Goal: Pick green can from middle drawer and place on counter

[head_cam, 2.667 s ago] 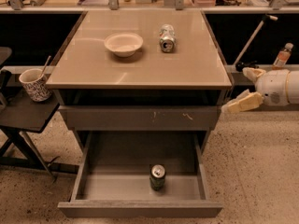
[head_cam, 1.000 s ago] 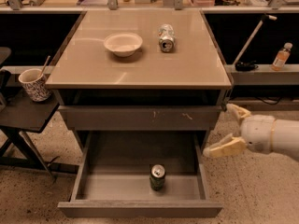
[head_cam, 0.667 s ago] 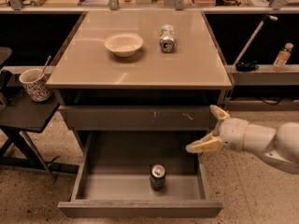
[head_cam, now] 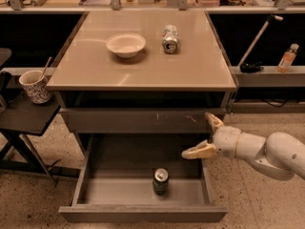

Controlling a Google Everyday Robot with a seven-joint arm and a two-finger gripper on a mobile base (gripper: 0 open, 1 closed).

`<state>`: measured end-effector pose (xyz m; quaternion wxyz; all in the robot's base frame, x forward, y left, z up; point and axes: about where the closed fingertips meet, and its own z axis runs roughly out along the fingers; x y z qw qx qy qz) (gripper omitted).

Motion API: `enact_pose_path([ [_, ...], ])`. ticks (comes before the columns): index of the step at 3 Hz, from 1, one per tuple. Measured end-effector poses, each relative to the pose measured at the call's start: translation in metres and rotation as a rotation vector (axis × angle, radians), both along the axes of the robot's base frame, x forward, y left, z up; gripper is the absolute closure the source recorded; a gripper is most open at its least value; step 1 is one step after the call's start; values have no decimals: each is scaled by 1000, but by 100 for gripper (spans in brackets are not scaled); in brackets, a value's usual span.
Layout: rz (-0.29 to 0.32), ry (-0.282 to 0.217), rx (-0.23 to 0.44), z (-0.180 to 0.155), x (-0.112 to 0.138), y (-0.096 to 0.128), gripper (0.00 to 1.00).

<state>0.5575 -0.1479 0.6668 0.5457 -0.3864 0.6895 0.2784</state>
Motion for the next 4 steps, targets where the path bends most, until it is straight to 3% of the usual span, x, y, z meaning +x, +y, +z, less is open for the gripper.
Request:
enact_pose_path([
  [1,46,28,40,-27,-7,31,0],
  [2,123,114,137,-83,-17,82,0],
  [3,186,201,218,-136,-27,115,0],
  [4,184,276,231,-177,-37,123,0],
])
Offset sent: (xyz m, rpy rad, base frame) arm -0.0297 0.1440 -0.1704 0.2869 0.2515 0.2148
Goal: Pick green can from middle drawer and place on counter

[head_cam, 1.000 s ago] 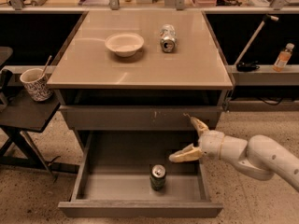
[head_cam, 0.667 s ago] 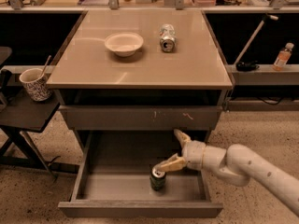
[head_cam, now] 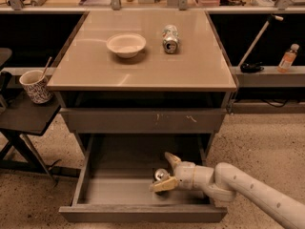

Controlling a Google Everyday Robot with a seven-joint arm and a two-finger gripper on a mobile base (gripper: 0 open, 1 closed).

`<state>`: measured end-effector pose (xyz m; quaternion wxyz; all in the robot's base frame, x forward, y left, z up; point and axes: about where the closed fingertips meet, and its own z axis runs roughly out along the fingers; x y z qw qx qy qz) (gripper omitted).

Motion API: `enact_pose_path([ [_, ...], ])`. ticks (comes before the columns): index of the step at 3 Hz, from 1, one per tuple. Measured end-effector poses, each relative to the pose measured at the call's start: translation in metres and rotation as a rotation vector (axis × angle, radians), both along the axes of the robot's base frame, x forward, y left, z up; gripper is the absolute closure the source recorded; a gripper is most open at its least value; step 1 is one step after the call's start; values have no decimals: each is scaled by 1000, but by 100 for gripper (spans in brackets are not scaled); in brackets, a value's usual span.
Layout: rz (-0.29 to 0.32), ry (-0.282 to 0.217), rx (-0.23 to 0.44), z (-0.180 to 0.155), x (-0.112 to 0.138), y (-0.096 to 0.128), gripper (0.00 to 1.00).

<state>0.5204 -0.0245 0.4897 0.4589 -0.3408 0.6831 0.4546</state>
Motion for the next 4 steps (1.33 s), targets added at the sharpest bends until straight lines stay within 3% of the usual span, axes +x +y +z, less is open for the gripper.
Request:
enact_pose_path([
  [1,0,2,1,-1,-1,0,0],
  [2,-26,-27,-123,-6,6,-5,0],
  [3,-87,-43,-179,-6,23,-14,0],
  [4,-87,-43,-178,-6,23,-14,0],
])
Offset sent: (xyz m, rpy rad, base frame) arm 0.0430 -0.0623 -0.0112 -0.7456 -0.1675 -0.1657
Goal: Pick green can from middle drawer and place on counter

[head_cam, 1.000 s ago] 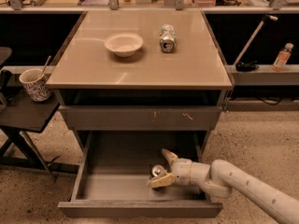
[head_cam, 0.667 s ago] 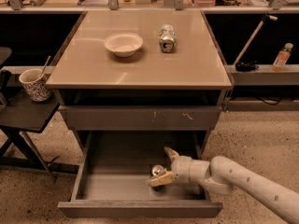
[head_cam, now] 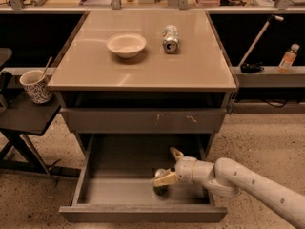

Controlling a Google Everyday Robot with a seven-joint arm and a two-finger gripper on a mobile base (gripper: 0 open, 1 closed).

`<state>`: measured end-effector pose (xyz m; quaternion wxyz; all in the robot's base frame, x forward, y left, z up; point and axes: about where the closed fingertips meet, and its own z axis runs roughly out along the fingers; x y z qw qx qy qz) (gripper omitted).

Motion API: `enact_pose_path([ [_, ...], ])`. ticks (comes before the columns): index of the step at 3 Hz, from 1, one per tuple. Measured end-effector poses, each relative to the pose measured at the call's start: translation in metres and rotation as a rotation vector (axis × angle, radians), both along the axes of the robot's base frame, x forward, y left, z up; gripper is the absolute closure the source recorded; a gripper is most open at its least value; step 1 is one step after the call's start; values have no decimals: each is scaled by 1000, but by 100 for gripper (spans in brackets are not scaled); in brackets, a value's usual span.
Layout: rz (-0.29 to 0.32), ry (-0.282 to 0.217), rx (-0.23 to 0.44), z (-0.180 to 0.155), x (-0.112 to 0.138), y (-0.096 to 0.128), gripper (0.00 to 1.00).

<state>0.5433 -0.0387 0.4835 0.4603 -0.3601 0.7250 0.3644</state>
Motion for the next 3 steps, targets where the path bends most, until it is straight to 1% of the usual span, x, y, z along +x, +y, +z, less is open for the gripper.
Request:
enact_pose_path([
  [1,65,-7,15,8,-23,24,0],
  [2,178,-27,-96,2,-75,56,0],
  [3,190,-12,-113,-6,-90,60,0],
])
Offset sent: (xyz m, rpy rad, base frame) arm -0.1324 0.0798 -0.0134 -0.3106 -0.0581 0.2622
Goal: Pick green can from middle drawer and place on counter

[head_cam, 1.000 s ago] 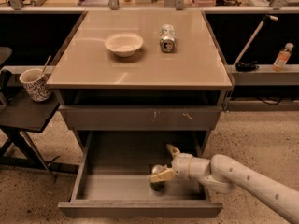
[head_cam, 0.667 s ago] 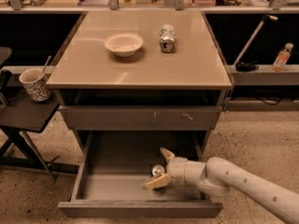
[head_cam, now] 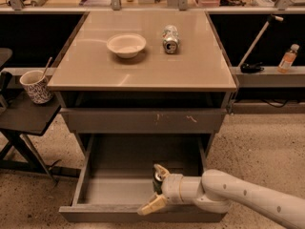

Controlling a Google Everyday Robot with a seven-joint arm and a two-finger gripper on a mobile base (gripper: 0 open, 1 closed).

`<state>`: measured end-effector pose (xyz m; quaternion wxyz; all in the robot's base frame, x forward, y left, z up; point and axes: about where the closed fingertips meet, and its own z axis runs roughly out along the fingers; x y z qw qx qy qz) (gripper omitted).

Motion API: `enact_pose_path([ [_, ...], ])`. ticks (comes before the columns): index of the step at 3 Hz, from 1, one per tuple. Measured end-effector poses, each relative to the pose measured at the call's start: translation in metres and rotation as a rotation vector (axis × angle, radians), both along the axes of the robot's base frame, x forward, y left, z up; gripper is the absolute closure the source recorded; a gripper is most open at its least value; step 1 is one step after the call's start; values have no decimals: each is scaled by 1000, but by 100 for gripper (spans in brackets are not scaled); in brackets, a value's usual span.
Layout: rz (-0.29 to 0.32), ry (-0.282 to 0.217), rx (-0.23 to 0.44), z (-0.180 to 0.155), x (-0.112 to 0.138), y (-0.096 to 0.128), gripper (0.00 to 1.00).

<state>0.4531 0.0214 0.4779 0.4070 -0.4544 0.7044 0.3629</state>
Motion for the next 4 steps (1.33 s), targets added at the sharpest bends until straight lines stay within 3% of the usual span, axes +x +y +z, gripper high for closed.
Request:
enact_pose_path([
  [2,-13,52,-1,-8,30,12,0],
  [4,4,59,37,-6,31,13,0],
])
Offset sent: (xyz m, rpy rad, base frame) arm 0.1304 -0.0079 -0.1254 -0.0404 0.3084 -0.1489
